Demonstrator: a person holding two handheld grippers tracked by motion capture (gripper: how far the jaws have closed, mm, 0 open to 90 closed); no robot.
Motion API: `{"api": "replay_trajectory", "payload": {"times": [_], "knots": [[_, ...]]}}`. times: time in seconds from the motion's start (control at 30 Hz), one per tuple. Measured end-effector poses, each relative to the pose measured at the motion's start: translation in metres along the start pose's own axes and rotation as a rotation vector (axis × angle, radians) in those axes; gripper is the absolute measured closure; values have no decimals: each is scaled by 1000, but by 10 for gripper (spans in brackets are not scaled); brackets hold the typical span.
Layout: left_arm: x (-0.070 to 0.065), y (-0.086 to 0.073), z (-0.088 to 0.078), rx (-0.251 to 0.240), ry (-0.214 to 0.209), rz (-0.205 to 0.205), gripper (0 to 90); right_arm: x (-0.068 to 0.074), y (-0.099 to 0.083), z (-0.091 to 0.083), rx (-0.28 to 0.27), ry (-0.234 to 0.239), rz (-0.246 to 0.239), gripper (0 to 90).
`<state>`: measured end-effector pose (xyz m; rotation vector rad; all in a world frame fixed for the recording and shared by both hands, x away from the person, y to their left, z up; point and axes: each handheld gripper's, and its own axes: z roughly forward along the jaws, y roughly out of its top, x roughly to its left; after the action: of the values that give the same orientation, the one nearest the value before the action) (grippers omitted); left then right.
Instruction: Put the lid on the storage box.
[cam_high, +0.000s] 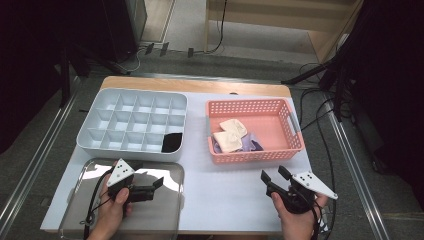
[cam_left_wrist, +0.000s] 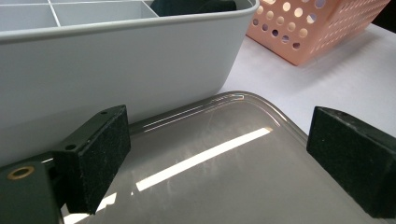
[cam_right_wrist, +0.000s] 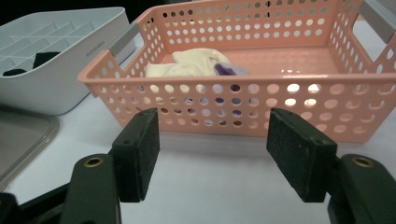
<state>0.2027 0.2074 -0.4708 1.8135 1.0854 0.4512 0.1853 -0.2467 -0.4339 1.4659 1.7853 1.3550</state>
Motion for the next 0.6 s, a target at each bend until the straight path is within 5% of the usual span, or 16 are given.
{"api": "replay_trajectory", "payload": {"times": [0.6], "knots": [[0, 0, 0, -2, -4, -4, 67, -5, 24, 26, 16, -10, 2, 389]]}}
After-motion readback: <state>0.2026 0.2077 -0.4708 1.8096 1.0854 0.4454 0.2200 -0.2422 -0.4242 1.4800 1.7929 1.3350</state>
